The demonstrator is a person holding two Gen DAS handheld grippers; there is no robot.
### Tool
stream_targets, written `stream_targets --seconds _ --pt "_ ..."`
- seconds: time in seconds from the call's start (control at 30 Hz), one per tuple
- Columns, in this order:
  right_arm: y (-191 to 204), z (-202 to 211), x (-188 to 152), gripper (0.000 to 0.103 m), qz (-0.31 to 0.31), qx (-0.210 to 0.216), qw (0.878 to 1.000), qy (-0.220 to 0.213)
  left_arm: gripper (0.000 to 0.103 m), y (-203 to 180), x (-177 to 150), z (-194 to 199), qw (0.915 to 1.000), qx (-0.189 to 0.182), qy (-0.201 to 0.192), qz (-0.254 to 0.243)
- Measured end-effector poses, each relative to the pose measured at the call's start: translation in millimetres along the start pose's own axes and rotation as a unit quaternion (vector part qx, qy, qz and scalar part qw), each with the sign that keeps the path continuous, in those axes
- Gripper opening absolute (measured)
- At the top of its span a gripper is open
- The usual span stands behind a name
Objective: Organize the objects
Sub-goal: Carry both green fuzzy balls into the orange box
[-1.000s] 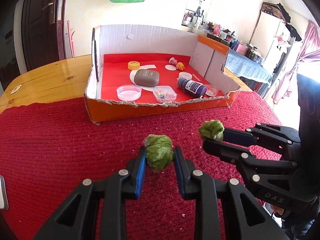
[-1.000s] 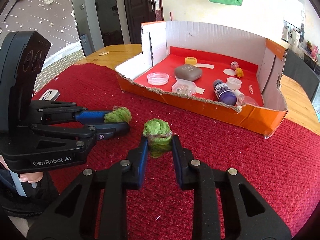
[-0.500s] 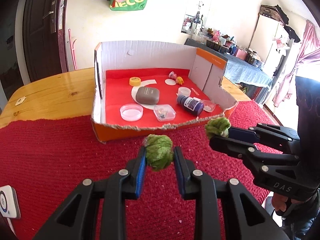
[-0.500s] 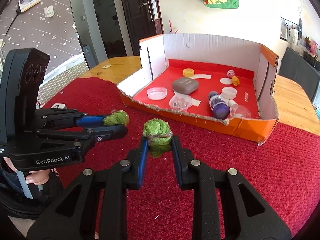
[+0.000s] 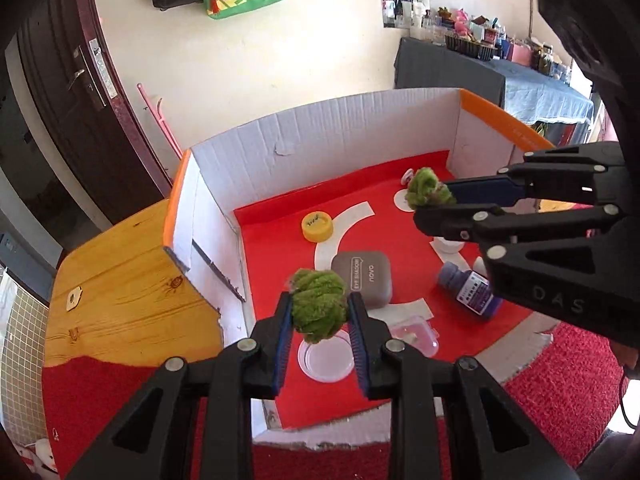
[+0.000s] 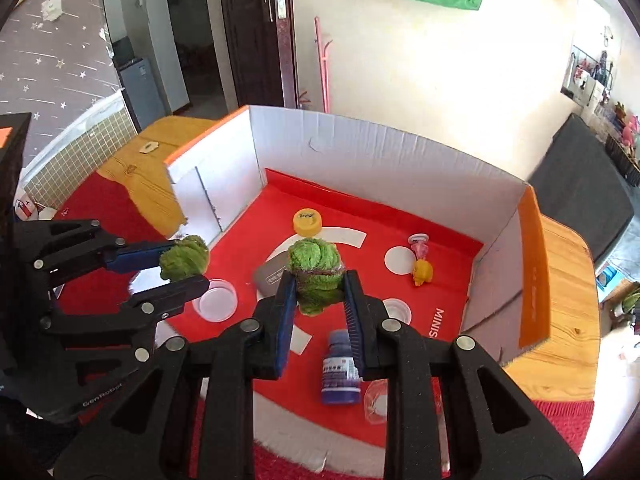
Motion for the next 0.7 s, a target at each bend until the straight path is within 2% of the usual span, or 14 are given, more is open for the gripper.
stream_targets --seconds 0.13,0.3,0.47,0.53,0.7 --pt "-14 -38 11 0.022 -0.007 -0.008 0.999 0.053 0.028 3 8 -21 0.9995 0.015 0.029 -0.004" --pt "-28 -68 14 0.022 -0.022 -0.002 0.996 0.092 0.028 6 11 -40 0.9982 0.02 0.055 -0.008" --pt "-34 -79 14 0.022 -0.031 0.018 0.992 0.121 0.028 11 14 -52 0.9969 0.029 0.073 -0.009" --pt "-36 -81 15 0.023 -0.027 0.005 0.992 0.127 0.028 13 15 -54 0.9965 0.028 0.079 -0.006" --pt "-37 -86 13 0.023 -0.021 0.006 0.989 0.147 0.028 14 13 -62 0.9952 0.026 0.094 -0.006"
Point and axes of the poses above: each gripper's, at about its wrist camera, not at the fingertips, and z roughly against the way its jaws point, y to its left, x to its top, the point moved 5 cm from there along -z, roughly the way its jaws point, and after that the axes turned 7 degrees about y, right-handed, at the moved point
